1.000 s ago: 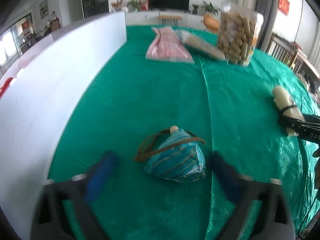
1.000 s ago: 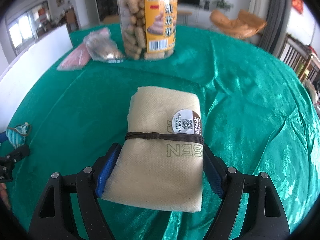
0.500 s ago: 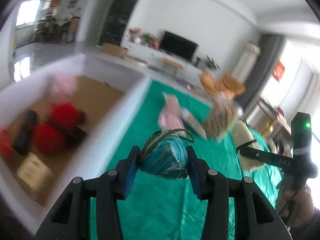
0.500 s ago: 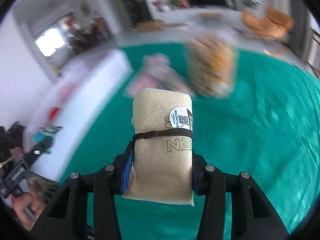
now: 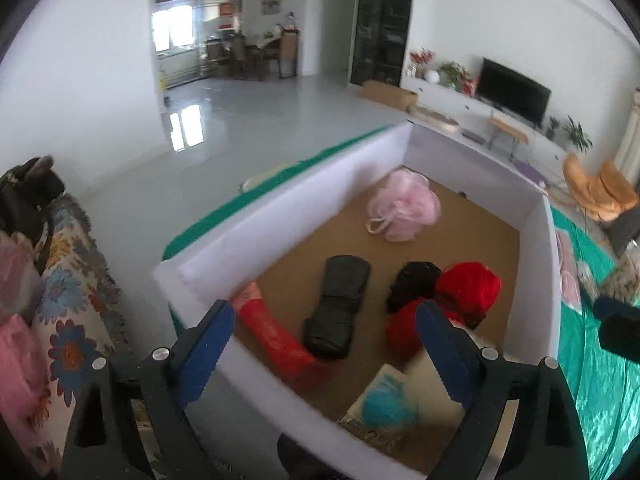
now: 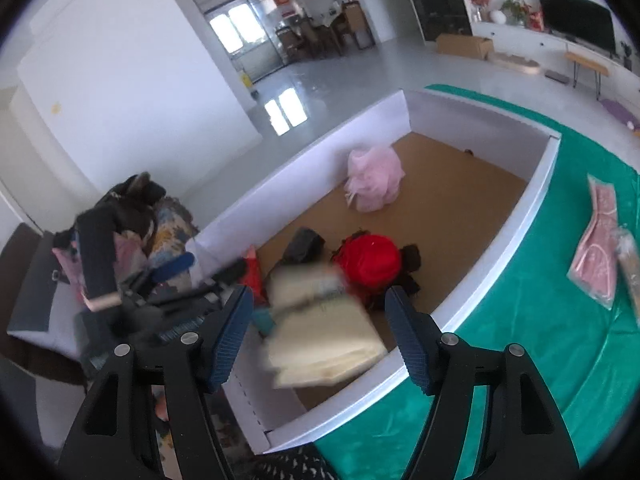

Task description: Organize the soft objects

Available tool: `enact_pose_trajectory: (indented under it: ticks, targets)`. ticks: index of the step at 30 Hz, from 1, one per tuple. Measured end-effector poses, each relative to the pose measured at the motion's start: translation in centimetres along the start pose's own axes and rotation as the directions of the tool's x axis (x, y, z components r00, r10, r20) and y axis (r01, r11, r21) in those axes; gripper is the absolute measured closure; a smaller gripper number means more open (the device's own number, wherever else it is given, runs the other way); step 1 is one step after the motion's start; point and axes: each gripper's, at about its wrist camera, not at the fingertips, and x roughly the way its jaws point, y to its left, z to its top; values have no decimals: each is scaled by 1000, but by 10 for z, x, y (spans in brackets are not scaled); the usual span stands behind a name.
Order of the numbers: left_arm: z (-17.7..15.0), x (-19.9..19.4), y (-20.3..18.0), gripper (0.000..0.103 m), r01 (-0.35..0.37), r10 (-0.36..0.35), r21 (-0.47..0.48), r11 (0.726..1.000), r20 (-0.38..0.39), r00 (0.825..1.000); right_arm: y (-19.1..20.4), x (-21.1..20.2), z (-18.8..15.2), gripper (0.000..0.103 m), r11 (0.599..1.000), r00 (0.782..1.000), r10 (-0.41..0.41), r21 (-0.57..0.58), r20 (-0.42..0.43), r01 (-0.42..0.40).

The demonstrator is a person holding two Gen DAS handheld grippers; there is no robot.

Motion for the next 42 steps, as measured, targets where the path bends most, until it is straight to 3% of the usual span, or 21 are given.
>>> enact_pose_trajectory:
  ticks: [3,6,8,12,14,17,19,21,24,27,30,34,42]
  targets:
    - [-14,-10,-1,11,44,-44,-45,998,19,999,-21,-12,-19,31,994,994,-100,-31,37,101]
    - [-28,-25,-29,11,133,-132,-28,991,37,991,-65,-33,-55,31,967,966,-248,-35,74,251]
    - [-37,-36,-57,11,204,-205,10,979,43,978,-101,-45,-82,31,932,930,-360,-22,77,362]
    - [-60,-62,-133,7,372,-377,135,918,10,926,-188,-77,-158,31,827,828,-561,26,-12,561]
    - [-77,-65,-173,2,430,-432,199,881,-33,901,-220,-94,-184,31,791,794,-606,73,-52,608]
    - [-101,-51,-220,2,473,-458,249,845,-119,881,-254,-121,-212,31,753,770,-633,167,-81,637]
    - [-119,-28,-249,2,477,-440,268,837,-190,878,-263,-135,-224,31,742,769,-634,212,-86,636]
    - [-131,-6,-270,2,459,-401,281,843,-243,883,-264,-143,-229,31,755,786,-616,242,-58,609]
    - [-143,21,-294,2,411,-329,297,862,-289,899,-254,-141,-228,31,743,767,-639,218,-48,633]
    - [-151,34,-301,2,368,-288,314,875,-275,918,-254,-136,-226,24,723,748,-661,217,-56,655]
    - [-162,37,-298,2,356,-279,340,870,-255,926,-261,-136,-226,22,732,770,-636,268,-60,626]
    - [-178,39,-293,1,317,-231,401,859,-248,941,-260,-136,-228,22,721,759,-648,269,-64,638]
    - [-179,42,-293,0,318,-238,406,857,-237,942,-260,-135,-229,21,722,761,-646,272,-64,636]
